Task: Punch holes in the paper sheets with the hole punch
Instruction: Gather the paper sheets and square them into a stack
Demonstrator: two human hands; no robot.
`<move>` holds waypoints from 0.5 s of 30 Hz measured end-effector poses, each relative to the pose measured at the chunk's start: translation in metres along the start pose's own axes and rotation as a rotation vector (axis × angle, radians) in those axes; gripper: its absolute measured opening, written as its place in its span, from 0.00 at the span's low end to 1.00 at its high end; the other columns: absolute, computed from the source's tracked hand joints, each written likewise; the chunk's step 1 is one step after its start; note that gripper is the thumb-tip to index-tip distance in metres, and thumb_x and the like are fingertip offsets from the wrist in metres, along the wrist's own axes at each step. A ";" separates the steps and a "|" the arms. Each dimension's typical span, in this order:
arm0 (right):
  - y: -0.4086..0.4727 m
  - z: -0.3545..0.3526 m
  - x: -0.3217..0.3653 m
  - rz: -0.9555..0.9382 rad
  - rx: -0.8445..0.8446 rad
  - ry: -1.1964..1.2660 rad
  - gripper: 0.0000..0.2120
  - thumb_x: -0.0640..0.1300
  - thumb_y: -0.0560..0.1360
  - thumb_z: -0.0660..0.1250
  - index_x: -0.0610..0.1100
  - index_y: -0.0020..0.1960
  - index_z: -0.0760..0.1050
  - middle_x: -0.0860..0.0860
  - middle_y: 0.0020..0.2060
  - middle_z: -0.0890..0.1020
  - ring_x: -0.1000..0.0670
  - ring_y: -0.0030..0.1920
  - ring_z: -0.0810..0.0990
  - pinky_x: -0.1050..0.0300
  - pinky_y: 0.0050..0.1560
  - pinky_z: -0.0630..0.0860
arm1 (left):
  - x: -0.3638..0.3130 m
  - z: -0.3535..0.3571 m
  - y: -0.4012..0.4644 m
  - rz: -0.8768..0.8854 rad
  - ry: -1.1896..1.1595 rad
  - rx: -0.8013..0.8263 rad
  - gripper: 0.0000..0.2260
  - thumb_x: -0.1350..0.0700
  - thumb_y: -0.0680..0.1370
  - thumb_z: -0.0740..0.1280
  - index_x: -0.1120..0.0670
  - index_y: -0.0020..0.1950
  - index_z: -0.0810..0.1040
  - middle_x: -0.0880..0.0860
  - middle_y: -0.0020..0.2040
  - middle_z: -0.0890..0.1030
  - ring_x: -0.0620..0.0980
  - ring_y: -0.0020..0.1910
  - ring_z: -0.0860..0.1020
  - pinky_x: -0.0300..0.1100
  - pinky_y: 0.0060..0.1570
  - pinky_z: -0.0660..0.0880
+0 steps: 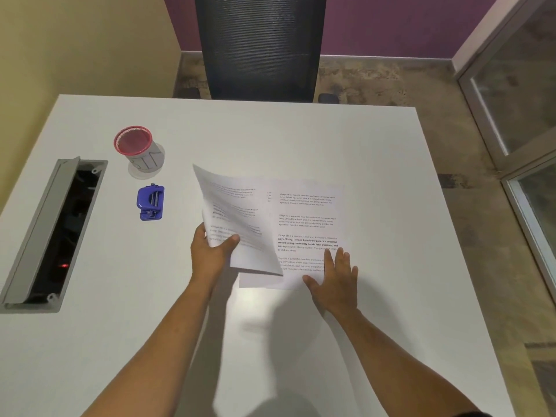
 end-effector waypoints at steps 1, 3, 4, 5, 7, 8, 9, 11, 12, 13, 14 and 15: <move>0.000 -0.001 0.001 -0.009 0.000 0.001 0.42 0.67 0.75 0.59 0.44 0.79 0.52 0.40 0.79 0.53 0.40 0.79 0.49 0.39 0.76 0.49 | -0.007 0.002 -0.002 0.019 -0.035 0.071 0.20 0.58 0.68 0.78 0.50 0.57 0.77 0.53 0.53 0.84 0.53 0.50 0.84 0.50 0.50 0.81; 0.000 -0.002 0.001 -0.024 0.001 0.016 0.42 0.66 0.75 0.61 0.44 0.79 0.53 0.40 0.79 0.54 0.39 0.79 0.50 0.39 0.76 0.50 | -0.013 0.006 -0.008 0.026 -0.132 0.228 0.22 0.58 0.68 0.78 0.54 0.60 0.78 0.57 0.56 0.84 0.57 0.53 0.83 0.53 0.52 0.80; -0.001 -0.002 0.001 -0.031 0.001 0.022 0.41 0.65 0.75 0.61 0.44 0.79 0.54 0.40 0.79 0.54 0.39 0.78 0.50 0.40 0.76 0.50 | -0.011 0.008 -0.012 0.008 -0.176 0.288 0.23 0.59 0.68 0.78 0.56 0.62 0.77 0.58 0.58 0.83 0.59 0.55 0.83 0.54 0.53 0.79; -0.001 -0.002 0.000 -0.038 0.002 0.027 0.41 0.65 0.75 0.62 0.44 0.79 0.54 0.40 0.78 0.55 0.39 0.78 0.51 0.40 0.76 0.50 | -0.006 0.008 -0.016 -0.022 -0.209 0.319 0.23 0.60 0.69 0.77 0.57 0.63 0.77 0.59 0.59 0.83 0.60 0.56 0.82 0.55 0.55 0.78; -0.003 -0.003 0.000 -0.050 -0.001 0.038 0.40 0.63 0.75 0.63 0.44 0.78 0.55 0.40 0.78 0.55 0.39 0.78 0.52 0.41 0.76 0.51 | 0.012 0.007 -0.024 -0.106 -0.241 0.288 0.23 0.64 0.69 0.76 0.59 0.64 0.76 0.60 0.60 0.82 0.61 0.58 0.81 0.56 0.59 0.76; -0.003 -0.004 -0.001 -0.053 -0.008 0.050 0.39 0.62 0.75 0.63 0.44 0.78 0.56 0.40 0.78 0.56 0.39 0.78 0.52 0.42 0.76 0.51 | 0.023 0.006 -0.028 -0.155 -0.245 0.243 0.23 0.65 0.70 0.75 0.60 0.64 0.76 0.61 0.59 0.82 0.61 0.58 0.81 0.56 0.59 0.76; -0.004 -0.004 -0.002 -0.053 -0.017 0.068 0.37 0.60 0.76 0.64 0.44 0.78 0.58 0.40 0.78 0.57 0.39 0.78 0.53 0.43 0.75 0.52 | 0.033 0.006 -0.032 -0.208 -0.238 0.193 0.22 0.67 0.70 0.74 0.61 0.63 0.76 0.61 0.59 0.82 0.60 0.57 0.82 0.55 0.58 0.77; -0.003 -0.006 -0.004 -0.053 -0.029 0.107 0.32 0.53 0.78 0.65 0.43 0.77 0.61 0.40 0.77 0.59 0.40 0.78 0.55 0.43 0.76 0.54 | 0.050 0.007 -0.040 -0.301 -0.193 0.095 0.20 0.69 0.70 0.73 0.62 0.61 0.77 0.62 0.57 0.83 0.57 0.50 0.84 0.50 0.47 0.81; -0.003 -0.007 -0.004 -0.056 -0.038 0.127 0.28 0.50 0.79 0.64 0.42 0.76 0.63 0.40 0.77 0.61 0.40 0.77 0.56 0.44 0.76 0.55 | 0.056 0.008 -0.042 -0.327 -0.164 0.050 0.19 0.70 0.70 0.73 0.62 0.59 0.77 0.62 0.55 0.83 0.54 0.45 0.85 0.46 0.40 0.82; -0.002 -0.008 -0.005 -0.060 -0.054 0.151 0.26 0.46 0.79 0.63 0.41 0.75 0.65 0.39 0.76 0.62 0.39 0.77 0.58 0.43 0.76 0.56 | 0.061 0.009 -0.044 -0.337 -0.133 0.014 0.18 0.70 0.70 0.74 0.62 0.58 0.78 0.61 0.54 0.84 0.53 0.42 0.85 0.42 0.35 0.81; -0.002 -0.009 -0.005 -0.062 -0.072 0.175 0.23 0.44 0.80 0.63 0.40 0.73 0.67 0.39 0.75 0.64 0.38 0.76 0.60 0.43 0.75 0.58 | 0.064 0.011 -0.044 -0.330 -0.089 -0.007 0.18 0.70 0.69 0.74 0.61 0.57 0.78 0.61 0.53 0.84 0.53 0.41 0.85 0.41 0.34 0.81; -0.002 -0.010 -0.005 -0.063 -0.083 0.193 0.21 0.42 0.80 0.62 0.39 0.72 0.68 0.38 0.74 0.65 0.38 0.76 0.61 0.43 0.75 0.58 | 0.065 0.013 -0.043 -0.310 -0.022 -0.014 0.17 0.68 0.69 0.75 0.61 0.57 0.78 0.60 0.52 0.84 0.54 0.44 0.84 0.43 0.36 0.81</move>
Point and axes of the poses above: each hand's wrist, its own y-axis towards the middle knuckle, its own z-axis out of the palm, x = y × z, the point moved 1 cm from there along y, towards the middle knuckle
